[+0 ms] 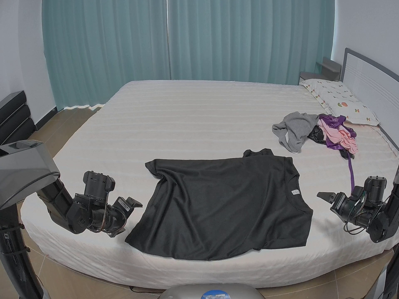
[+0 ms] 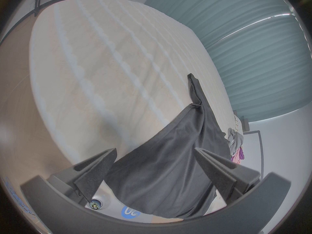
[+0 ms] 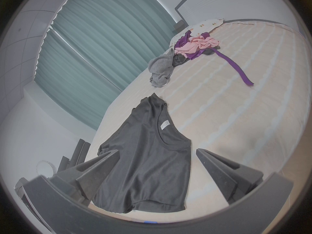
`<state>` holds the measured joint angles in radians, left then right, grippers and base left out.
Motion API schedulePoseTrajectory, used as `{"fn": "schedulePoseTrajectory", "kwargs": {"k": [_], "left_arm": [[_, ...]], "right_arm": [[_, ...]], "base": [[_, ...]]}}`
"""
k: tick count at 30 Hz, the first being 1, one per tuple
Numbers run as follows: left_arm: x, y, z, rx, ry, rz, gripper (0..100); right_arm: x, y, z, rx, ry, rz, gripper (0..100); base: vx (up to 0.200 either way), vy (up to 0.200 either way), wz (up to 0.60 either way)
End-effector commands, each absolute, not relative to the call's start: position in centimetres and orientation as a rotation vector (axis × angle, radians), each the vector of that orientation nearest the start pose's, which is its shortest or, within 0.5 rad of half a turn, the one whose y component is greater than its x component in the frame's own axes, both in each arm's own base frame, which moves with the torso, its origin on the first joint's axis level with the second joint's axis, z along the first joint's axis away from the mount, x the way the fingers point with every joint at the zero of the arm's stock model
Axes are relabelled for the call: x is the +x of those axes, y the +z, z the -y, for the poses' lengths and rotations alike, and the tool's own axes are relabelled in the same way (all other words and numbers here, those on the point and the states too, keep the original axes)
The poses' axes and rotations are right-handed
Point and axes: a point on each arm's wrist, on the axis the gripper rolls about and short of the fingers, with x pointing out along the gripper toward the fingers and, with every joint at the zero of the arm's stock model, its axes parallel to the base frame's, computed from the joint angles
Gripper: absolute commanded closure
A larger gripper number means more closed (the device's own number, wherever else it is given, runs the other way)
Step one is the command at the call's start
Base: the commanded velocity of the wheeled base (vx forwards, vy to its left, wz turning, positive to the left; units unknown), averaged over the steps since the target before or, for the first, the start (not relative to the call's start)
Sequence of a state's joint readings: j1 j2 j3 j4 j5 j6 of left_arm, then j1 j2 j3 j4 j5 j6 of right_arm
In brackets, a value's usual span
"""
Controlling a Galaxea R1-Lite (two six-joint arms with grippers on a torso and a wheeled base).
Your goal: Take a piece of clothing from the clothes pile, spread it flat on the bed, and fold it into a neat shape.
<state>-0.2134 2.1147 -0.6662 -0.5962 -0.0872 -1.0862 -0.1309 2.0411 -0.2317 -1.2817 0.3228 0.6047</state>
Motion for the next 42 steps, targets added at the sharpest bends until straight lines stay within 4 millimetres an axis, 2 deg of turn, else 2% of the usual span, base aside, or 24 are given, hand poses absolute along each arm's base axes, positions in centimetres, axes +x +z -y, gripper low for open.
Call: {"fn": "schedulePoseTrajectory", "kwargs": {"k": [1,8,16,23,26,29,31,36,42], "left_arm": [[30.9,1.7,7.2,-0.954,0.2,-0.918,0],[30.8,2.4,7.6,-0.993,0.198,-0.898,0],[30.0,2.3,8.7,-0.972,0.172,-0.927,0],[29.1,3.0,8.4,-0.954,0.169,-0.913,0],[28.8,3.9,7.9,-0.964,0.172,-0.894,0],[28.3,3.6,7.6,-0.958,0.192,-0.903,0],[27.4,2.6,6.9,-0.925,0.24,-0.927,0],[27.5,1.4,4.8,-0.859,0.303,-0.935,0],[27.6,0.5,4.5,-0.832,0.329,-0.952,0]], "right_arm": [[25.5,3.6,2.3,0.692,0.027,-0.526,0],[24.1,4.5,1.6,0.7,0.006,-0.512,0],[24.2,4.1,1.0,0.835,-0.021,-0.54,0],[23.3,3.4,0.9,0.847,-0.037,-0.591,0],[23.3,3.1,0.5,0.841,-0.028,-0.609,0],[23.2,3.1,0.4,0.841,-0.026,-0.612,0],[23.1,2.8,-0.3,0.834,-0.005,-0.64,0],[22.9,2.1,-1.5,0.804,-0.007,-0.676,0],[22.9,1.7,-2.1,0.78,-0.037,-0.683,0]], "base": [[0.0,0.0,0.0],[0.0,0.0,0.0],[0.0,-0.2,0.0],[0.0,-0.2,0.0],[0.0,0.0,0.0],[0.0,0.0,0.0],[0.0,0.0,0.0],[0.0,0.0,0.0],[0.0,0.0,0.0]]}}
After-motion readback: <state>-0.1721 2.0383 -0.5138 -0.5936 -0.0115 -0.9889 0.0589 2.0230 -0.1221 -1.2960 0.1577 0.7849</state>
